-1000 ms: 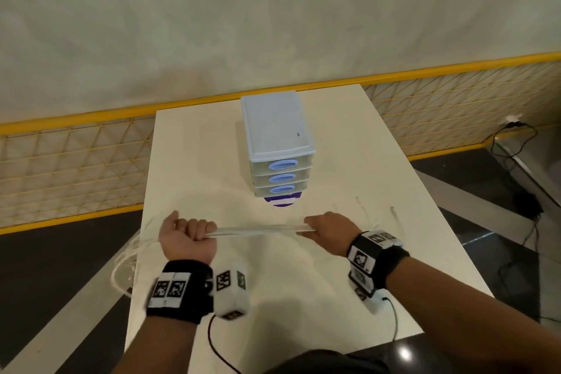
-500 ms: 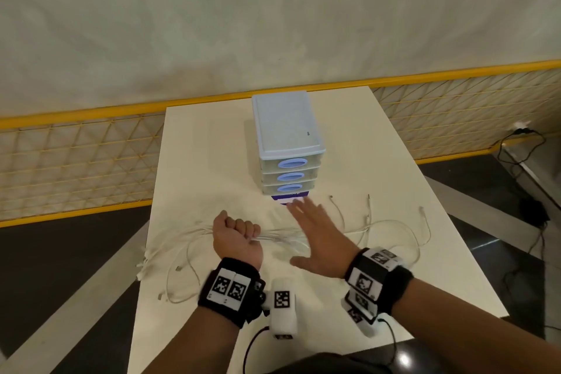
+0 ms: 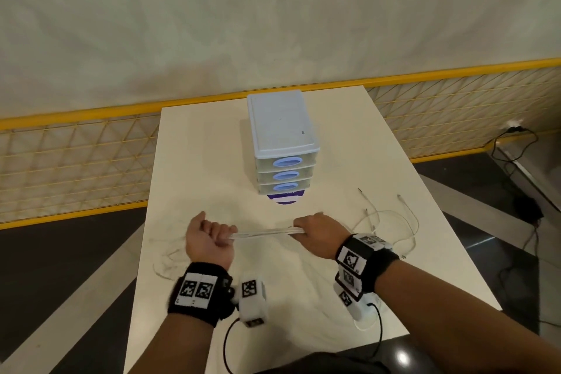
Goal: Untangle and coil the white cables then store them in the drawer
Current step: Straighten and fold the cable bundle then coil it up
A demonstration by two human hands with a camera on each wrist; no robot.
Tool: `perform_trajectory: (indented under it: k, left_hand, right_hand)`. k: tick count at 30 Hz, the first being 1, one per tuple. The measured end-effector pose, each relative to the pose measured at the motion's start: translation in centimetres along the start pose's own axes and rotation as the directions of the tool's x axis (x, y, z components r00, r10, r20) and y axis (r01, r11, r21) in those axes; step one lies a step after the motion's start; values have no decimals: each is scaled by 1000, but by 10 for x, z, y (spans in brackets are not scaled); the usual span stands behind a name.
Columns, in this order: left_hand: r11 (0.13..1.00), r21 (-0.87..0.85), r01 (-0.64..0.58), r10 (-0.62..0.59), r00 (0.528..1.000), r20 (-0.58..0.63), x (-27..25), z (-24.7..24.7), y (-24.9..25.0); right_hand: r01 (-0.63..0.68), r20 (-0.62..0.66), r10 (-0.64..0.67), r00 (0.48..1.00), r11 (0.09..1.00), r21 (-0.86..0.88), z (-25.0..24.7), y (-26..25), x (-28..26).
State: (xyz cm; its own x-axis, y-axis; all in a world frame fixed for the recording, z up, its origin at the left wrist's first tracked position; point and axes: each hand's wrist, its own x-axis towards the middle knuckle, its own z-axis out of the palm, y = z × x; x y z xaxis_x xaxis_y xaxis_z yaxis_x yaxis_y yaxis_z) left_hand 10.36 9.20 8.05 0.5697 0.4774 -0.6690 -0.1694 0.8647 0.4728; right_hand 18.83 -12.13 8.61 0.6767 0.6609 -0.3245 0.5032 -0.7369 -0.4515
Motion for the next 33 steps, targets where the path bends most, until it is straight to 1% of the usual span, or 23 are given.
perform_trajectory:
  k: [2, 4, 5, 9, 12, 14, 16, 17, 19, 21, 23, 24, 26, 27, 28, 30, 33]
  left_hand:
    - [999, -40, -32, 29, 997, -76, 11, -15, 19]
    - [998, -43, -39, 34, 993, -112, 15, -27, 27]
    - [998, -38, -43, 38, 993, -114, 16, -27, 25]
    - [998, -17, -65, 63, 992, -106, 12, -20, 3]
    - [997, -24, -67, 65, 993, -98, 8, -11, -2]
    - [997, -15, -73, 71, 993, -92, 4, -7, -3]
    - [996, -6, -84, 84, 992, -91, -2, -2, -6]
    - [996, 3, -91, 91, 992, -90, -5, 1, -9]
    - [995, 22, -101, 102, 992, -68, -14, 7, -19]
    - [995, 53, -90, 92, 995, -26, -24, 14, -32]
    - [994, 78, -72, 70, 997, 22, -34, 22, -44]
    - [995, 81, -65, 61, 997, 45, -37, 25, -47]
    - [995, 82, -48, 41, 995, 88, -39, 26, -46]
    - [996, 81, -31, 23, 994, 108, -38, 24, -43]
    - [997, 79, -6, -5, 992, 129, -35, 21, -41]
    - [996, 75, 57, -68, 985, 161, -30, 12, -37]
    - [992, 22, 124, -126, 980, 153, -26, 5, -36]
  right_hand:
    - [-72, 5, 72, 997, 997, -18, -1, 20, -8]
    - [-130, 46, 132, 990, 991, -43, 2, 34, -16]
    - [-155, 49, 156, 986, 987, -36, 3, 38, -19]
    - [-228, -1, 228, 974, 973, -26, 4, 46, -22]
    - [-249, -2, 249, 969, 968, -18, -1, 53, -23]
    - [-224, 36, 224, 974, 975, -4, -2, 52, -27]
    - [-145, 71, 152, 986, 984, -100, -4, 49, -32]
    - [-99, 68, 109, 992, 985, -142, -6, 44, -35]
    - [9, 66, 2, 998, 985, -174, -8, 24, -33]
    - [100, 90, -87, 992, 983, -155, -3, -4, -23]
    - [106, 114, -97, 989, 991, -80, 9, -31, -7]
    - [88, 128, -88, 988, 996, 8, 14, -40, -1]
    - [38, 146, -69, 987, 978, 205, 20, -48, 6]
    - [29, 149, -69, 986, 966, 256, 22, -48, 7]
    - [35, 152, -77, 985, 965, 260, 23, -47, 6]
    - [59, 164, -90, 982, 982, 182, 22, -44, 5]
    - [95, 150, -105, 983, 993, 77, 17, -39, 4]
